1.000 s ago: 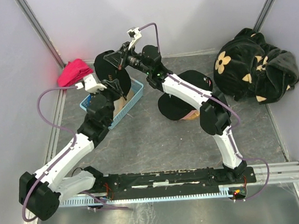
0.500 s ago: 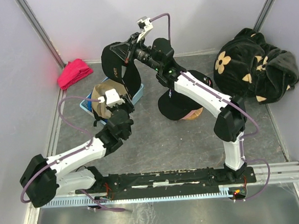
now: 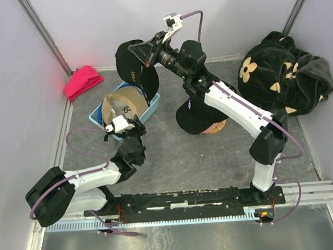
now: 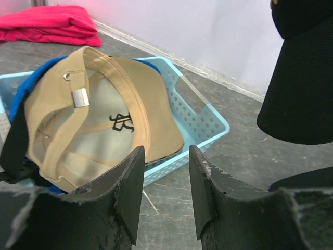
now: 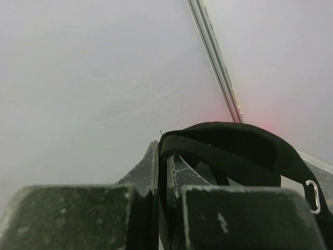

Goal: Stack the hats
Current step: Pick up the hat from the bin, then stack the hat on the hat.

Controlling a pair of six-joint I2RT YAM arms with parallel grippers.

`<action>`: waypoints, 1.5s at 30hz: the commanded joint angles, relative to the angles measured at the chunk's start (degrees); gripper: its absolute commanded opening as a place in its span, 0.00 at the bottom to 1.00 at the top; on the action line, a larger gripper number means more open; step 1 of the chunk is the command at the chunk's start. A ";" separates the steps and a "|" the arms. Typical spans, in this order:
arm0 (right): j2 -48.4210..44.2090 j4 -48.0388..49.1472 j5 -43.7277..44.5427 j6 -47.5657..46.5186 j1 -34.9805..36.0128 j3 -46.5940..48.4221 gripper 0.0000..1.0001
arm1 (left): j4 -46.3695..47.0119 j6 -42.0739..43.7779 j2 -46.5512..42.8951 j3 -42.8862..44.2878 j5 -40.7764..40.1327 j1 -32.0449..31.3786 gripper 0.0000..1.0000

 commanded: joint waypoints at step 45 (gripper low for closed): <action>-14.89 8.68 8.66 6.71 2.76 -16.85 0.02 | 49.48 27.06 17.42 1.01 15.24 -5.78 0.50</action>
